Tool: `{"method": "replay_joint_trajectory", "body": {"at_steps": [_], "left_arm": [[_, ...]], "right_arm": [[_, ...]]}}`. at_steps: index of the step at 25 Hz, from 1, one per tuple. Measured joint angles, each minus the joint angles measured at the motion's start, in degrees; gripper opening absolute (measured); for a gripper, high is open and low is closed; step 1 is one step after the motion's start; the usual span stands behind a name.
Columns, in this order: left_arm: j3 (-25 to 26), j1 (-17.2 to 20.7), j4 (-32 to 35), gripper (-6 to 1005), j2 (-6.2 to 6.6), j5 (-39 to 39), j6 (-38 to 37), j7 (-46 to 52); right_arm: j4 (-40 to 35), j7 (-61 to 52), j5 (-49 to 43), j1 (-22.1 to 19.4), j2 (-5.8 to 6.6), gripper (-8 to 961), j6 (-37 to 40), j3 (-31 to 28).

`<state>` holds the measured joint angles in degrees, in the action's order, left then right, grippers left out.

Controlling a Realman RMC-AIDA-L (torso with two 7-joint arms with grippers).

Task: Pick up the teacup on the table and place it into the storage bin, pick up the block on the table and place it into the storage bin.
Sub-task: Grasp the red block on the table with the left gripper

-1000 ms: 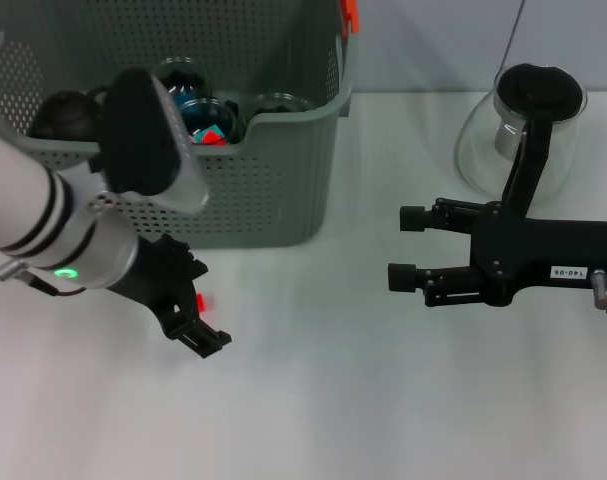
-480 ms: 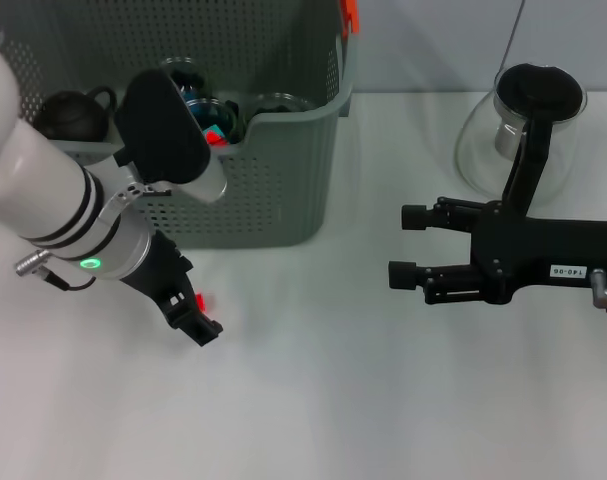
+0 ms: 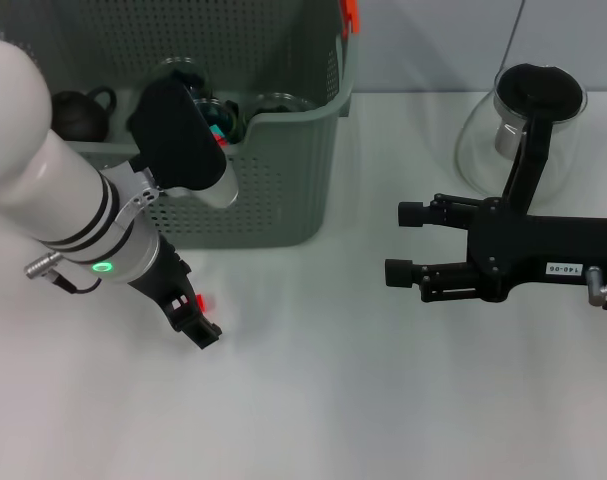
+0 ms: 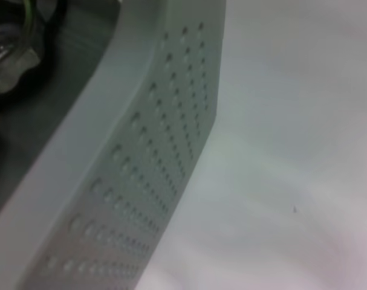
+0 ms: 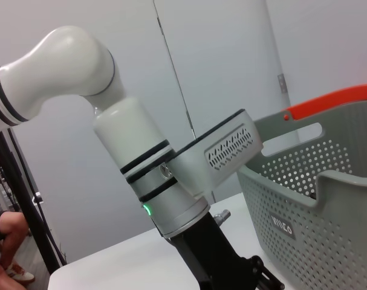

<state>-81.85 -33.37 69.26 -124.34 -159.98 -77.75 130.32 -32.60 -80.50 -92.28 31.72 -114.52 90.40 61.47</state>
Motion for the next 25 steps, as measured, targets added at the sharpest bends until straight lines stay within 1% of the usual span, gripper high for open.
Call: {"method": "replay_joint_trajectory", "body": {"at_steps": [7, 12, 15, 21, 25], "left_arm": [[0.05, -0.40, -1.07, 939, 0.06, -0.05, 0.05, 0.11], [0.77, -0.99, -2.30, 778, 0.20, -0.09, 0.89, 0.13], [0.76, -1.19, -2.70, 554, 0.20, -0.34, 1.40, 0.15], [0.85, -2.68, -5.43, 416, 0.27, -0.80, 2.18, 0.22], [0.70, -2.88, -5.64, 413, 0.21, -1.39, 2.43, 0.60]], "right_arm": [[0.00, 0.17, 0.00, 0.01, -0.10, 945, 0.00, 0.19], [0.00, 0.17, 0.00, -0.03, -0.09, 945, 0.02, 0.30], [-0.01, 0.17, 0.00, 0.01, -0.09, 945, 0.00, 0.32], [-0.01, 0.17, 0.00, 0.03, -0.08, 945, -0.10, 0.14], [0.00, 0.17, 0.00, -0.19, -0.12, 945, -0.21, 0.03]]}}
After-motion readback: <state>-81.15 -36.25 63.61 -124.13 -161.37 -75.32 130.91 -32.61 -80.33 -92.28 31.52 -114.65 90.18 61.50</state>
